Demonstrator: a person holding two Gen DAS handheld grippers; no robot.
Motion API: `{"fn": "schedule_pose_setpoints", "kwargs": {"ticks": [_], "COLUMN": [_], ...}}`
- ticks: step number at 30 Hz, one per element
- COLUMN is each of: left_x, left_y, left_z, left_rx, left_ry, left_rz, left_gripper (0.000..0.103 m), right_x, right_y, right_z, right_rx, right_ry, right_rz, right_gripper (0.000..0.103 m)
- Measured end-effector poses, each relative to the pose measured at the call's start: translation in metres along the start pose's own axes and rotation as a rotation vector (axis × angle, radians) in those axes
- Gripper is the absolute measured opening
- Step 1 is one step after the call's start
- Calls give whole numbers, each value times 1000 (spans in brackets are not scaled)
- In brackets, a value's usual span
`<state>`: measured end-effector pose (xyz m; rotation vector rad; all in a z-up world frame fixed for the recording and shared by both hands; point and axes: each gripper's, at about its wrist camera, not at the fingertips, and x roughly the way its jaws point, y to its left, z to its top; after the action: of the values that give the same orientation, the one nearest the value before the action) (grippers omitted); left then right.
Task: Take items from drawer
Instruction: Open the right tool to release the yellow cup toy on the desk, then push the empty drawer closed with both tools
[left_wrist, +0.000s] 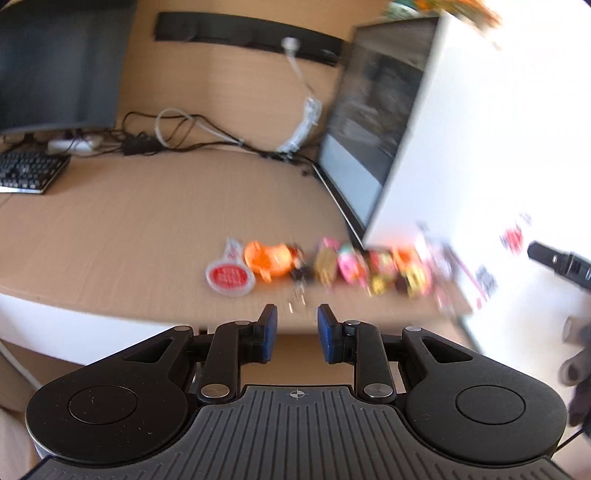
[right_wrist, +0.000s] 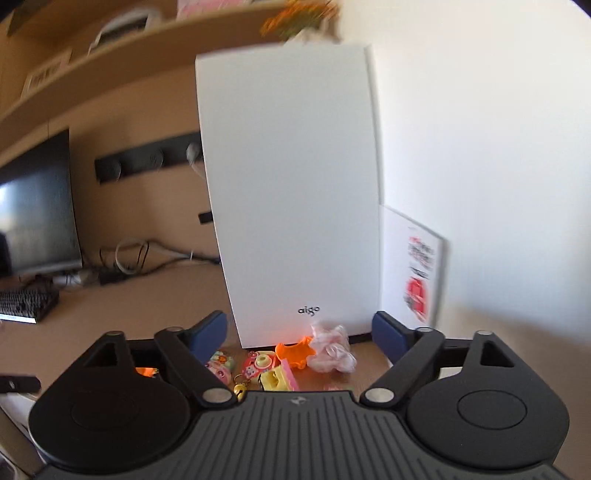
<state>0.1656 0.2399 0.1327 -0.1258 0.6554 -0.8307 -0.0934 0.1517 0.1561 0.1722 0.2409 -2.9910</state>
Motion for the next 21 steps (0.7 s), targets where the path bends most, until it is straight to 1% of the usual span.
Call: {"fn": "schedule_pose_setpoints", "kwargs": {"ticks": [1,2,3,5,6,8,9,10,11,13,14,15,16,17,18,19,20,21], "left_x": [-4,-6,-8,-14,-18,-29,-32,-36,-39,-44,-46,-46,-46,-46,-46,-44,-40,-36], "left_y": [-6,-12,-16,-24,-28,-34,-37,-40,-43,-51,-56,-61,-66,-69,-73,-78,-83,-86], "left_z": [-11,-23,-32,-51,-59,-74,-81,-87,-93,-109,-120,-131,-145,-160,-175,-189,-202,-214], "left_rx": [24,36,38,30,34,40,39,27,16,4,-2,-6,-26,-34,-17,24,81,123], "left_ry": [13,36,65,109,114,121,132,140,148,158,157,161,162,156,139,119,100,66], "left_rz": [9,14,0,-34,-38,-34,-41,-41,-38,-32,-30,-28,-15,-21,-18,13,39,57], "left_gripper": [26,26,26,26,26,26,26,26,26,26,26,26,26,26,27,27,27,27], "right_x": [-12,-12,-22,-36,-49,-66,-66,-78,-78,-94,-94,-106,-109,-112,-115,-118,-118,-115], "right_y": [0,0,2,7,11,13,13,11,11,2,2,-7,-11,-14,-17,-19,-19,-16], "right_z": [-8,-8,-18,-41,-61,-79,-79,-92,-92,-109,-109,-127,-140,-154,-168,-183,-183,-209], "right_rx": [-2,-2,-8,-29,-72,-98,-98,-100,-100,-86,-86,-88,-90,-90,-93,-107,-107,-153], "right_ry": [28,28,60,134,203,230,230,263,263,310,310,331,350,378,397,399,399,368], "right_rz": [1,1,-4,-18,-9,0,0,18,18,49,49,76,74,65,66,65,65,16], "right_gripper": [88,88,88,88,88,88,88,88,88,88,88,88,88,88,88,88,88,88]}}
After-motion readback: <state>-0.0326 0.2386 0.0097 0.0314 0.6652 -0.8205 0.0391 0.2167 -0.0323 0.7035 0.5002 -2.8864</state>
